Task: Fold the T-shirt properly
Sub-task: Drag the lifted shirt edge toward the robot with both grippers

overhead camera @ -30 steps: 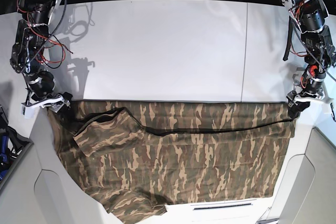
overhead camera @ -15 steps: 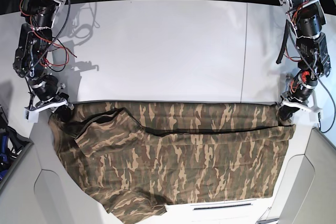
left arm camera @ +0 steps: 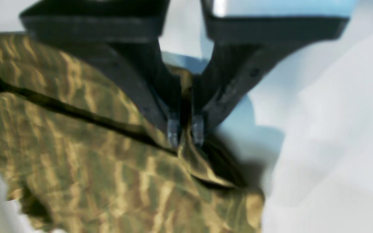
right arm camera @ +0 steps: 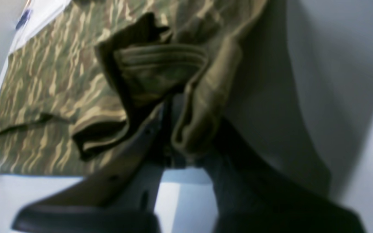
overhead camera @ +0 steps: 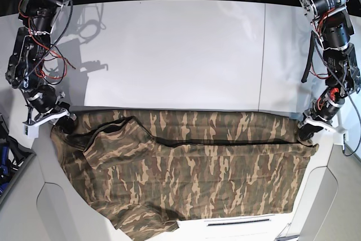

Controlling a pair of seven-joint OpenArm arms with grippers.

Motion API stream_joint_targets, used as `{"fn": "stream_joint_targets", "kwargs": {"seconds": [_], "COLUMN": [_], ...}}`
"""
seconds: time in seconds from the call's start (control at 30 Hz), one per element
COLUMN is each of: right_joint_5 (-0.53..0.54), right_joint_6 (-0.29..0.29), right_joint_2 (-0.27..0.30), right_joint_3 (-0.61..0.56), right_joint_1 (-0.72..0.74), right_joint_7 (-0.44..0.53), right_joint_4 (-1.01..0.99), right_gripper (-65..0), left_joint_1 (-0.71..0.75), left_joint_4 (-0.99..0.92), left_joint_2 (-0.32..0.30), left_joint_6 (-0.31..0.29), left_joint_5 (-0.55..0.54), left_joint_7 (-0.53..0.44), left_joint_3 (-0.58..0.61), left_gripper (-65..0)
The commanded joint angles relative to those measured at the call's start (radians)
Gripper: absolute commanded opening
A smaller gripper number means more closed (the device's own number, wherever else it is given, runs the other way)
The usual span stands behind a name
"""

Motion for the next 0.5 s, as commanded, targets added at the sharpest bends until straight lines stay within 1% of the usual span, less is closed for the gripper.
{"fn": "stream_joint_targets", "kwargs": {"seconds": [0.0, 0.07, 0.27, 0.47], "right_joint_5": [0.033, 0.059, 0.074, 0.077], "right_joint_6": [0.011, 0.011, 0.011, 0.011], "right_joint_2": [0.019, 0.026, 0.027, 0.027], "right_joint_3": [0.004, 0.004, 0.004, 0.004], "right_joint_1": [0.016, -0.006, -0.105, -0.203], "right_joint_7": [0.003, -0.011, -0.011, -0.012], "right_joint_4": [0.032, 0.064, 0.170, 0.243], "right_gripper": [-65.0, -65.0, -65.0, -65.0], "left_joint_1": [-0.010, 0.019, 0.117, 0.190], "left_joint_4": [0.034, 0.076, 0.219, 0.286], "left_joint_2": [-0.020, -0.020, -0.020, -0.020], "left_joint_6": [-0.024, -0.024, -0.023, -0.008], "left_joint_5": [-0.024, -0.026, -0.026, -0.026], "left_joint_7": [-0.010, -0.004, -0.004, -0.003], "left_joint_3": [-0.003, -0.003, -0.003, -0.006], "left_gripper": [-65.0, -65.0, -65.0, -65.0]}}
